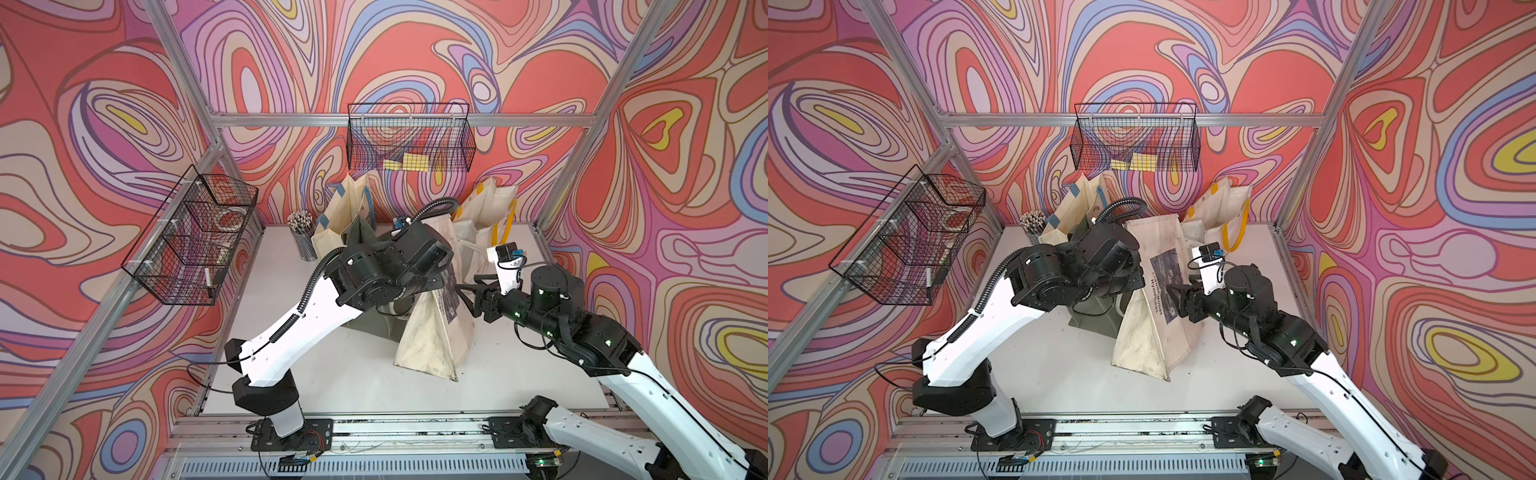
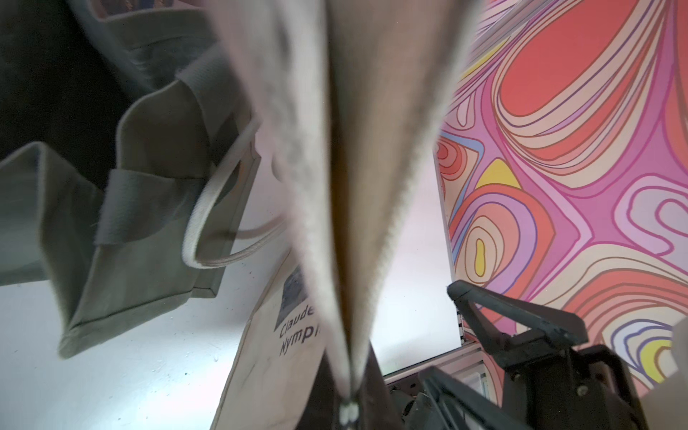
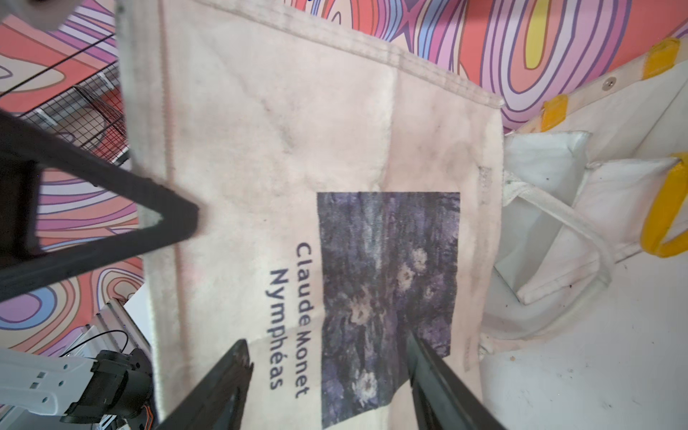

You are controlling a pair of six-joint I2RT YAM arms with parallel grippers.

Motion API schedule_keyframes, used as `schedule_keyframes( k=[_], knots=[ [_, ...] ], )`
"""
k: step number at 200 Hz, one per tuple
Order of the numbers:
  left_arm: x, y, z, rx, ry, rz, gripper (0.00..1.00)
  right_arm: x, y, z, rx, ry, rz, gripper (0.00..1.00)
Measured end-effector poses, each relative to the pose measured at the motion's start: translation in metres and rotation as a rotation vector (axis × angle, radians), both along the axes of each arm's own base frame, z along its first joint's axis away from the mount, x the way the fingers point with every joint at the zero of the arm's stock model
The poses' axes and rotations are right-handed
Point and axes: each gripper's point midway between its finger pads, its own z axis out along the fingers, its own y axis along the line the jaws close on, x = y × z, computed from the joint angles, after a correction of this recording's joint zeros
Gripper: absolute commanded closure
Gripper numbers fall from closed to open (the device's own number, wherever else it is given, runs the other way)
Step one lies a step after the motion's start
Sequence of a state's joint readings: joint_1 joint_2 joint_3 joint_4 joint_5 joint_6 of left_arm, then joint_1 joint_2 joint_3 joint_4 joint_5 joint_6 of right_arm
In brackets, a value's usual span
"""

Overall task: Put away the canvas bag
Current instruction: Press the canvas bag.

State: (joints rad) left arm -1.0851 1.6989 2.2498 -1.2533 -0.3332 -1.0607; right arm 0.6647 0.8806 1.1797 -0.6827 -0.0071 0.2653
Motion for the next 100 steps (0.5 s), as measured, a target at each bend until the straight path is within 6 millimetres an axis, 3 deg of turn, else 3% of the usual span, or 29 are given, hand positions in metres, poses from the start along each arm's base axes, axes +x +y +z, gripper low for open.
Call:
schedule_keyframes(
  k=[47,100],
  knots=[
    [-0.01,0.014,0.009,0.043,-0.045,0.031,1.0,0.0,-0.002,-0.006,-0.028,0.032,-0.009,0.3],
    [-0.002,-0.006,0.027,-0.01,-0.083,0.034,1.0,-0.012,-0.007,0.008,0.022,0.005,0.002,0.3]
  ],
)
